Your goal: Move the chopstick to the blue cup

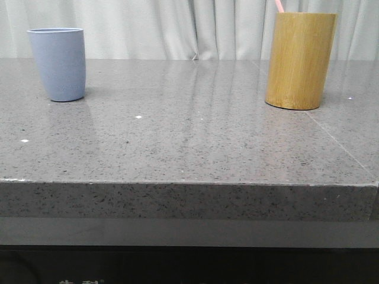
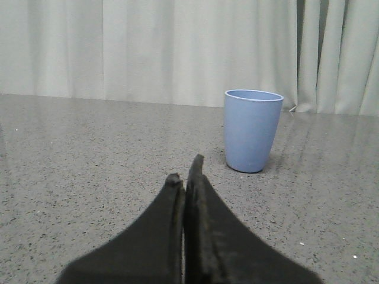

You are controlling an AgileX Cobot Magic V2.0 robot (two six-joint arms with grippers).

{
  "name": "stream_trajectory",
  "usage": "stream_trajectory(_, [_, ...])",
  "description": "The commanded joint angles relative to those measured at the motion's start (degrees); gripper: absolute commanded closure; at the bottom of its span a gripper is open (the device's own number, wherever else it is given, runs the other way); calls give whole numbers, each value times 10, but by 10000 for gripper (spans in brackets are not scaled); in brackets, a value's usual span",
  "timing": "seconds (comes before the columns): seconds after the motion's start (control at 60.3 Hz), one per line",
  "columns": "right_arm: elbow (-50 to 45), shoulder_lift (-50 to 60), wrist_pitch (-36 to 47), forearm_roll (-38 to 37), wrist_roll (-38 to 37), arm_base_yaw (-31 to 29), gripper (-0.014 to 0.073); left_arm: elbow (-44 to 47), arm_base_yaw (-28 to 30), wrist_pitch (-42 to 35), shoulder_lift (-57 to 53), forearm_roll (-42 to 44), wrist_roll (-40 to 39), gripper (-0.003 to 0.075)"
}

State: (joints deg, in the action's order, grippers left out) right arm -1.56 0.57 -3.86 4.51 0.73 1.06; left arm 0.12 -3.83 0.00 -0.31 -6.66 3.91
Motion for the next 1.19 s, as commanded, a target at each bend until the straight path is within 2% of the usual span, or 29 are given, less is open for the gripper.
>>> stream_trajectory(0.0, [3, 12, 48, -1, 3, -3, 662, 5, 0, -46, -14, -5, 1, 739])
stream_trajectory(0.747, [14, 12, 56, 4, 2, -3, 662, -10, 0, -56, -14, -5, -3, 739])
stream_trajectory(0.879, [62, 12, 28, 26, 2, -3, 662, -61, 0, -30, -12, -5, -4, 739])
stream_trajectory(1.178, [234, -17, -103, 18, 2, -3, 662, -241, 0, 102, 31, -5, -4, 739])
